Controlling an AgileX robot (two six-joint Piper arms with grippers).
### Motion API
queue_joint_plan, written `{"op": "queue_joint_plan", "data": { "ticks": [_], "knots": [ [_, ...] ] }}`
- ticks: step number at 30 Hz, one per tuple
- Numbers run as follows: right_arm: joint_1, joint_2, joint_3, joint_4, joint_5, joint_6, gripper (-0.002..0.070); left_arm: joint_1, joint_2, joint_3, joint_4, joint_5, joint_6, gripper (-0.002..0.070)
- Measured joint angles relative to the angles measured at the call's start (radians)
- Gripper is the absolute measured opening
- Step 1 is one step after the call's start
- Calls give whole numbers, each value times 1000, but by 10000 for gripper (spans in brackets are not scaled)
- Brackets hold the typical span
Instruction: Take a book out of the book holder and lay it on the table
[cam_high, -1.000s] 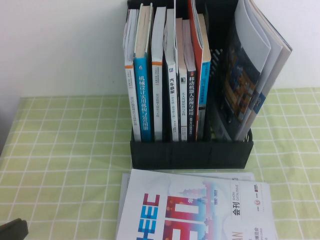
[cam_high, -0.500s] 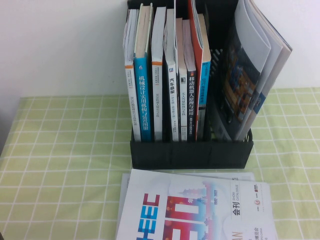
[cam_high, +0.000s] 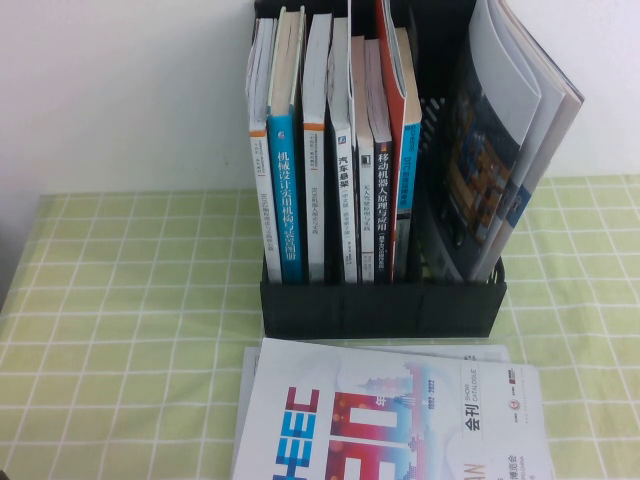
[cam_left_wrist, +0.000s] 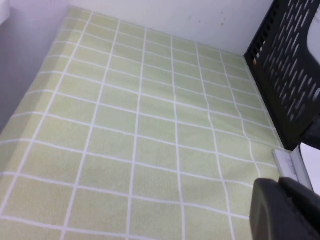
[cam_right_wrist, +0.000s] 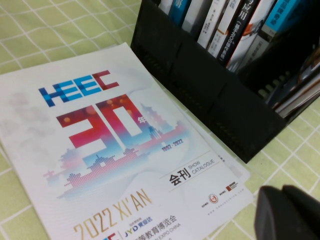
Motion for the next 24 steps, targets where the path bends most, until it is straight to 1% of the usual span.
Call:
{"op": "queue_joint_plan", "data": {
  "ticks": [5, 9, 11, 17, 24],
  "knots": [
    [0, 0, 0, 0, 0, 0, -1, 2, -2, 0, -2, 2, 100, -3],
    [0, 0, 0, 0, 0, 0, -1, 2, -2, 0, -35, 2, 278, -3],
    [0, 0, 0, 0, 0, 0, -1, 2, -2, 0, -54, 2, 325, -3],
    [0, 0, 0, 0, 0, 0, -1, 2, -2, 0, -80, 0, 360, -3],
    [0, 0, 0, 0, 0, 0, -2, 2, -2, 0, -84, 0, 361, -3]
  ]
}}
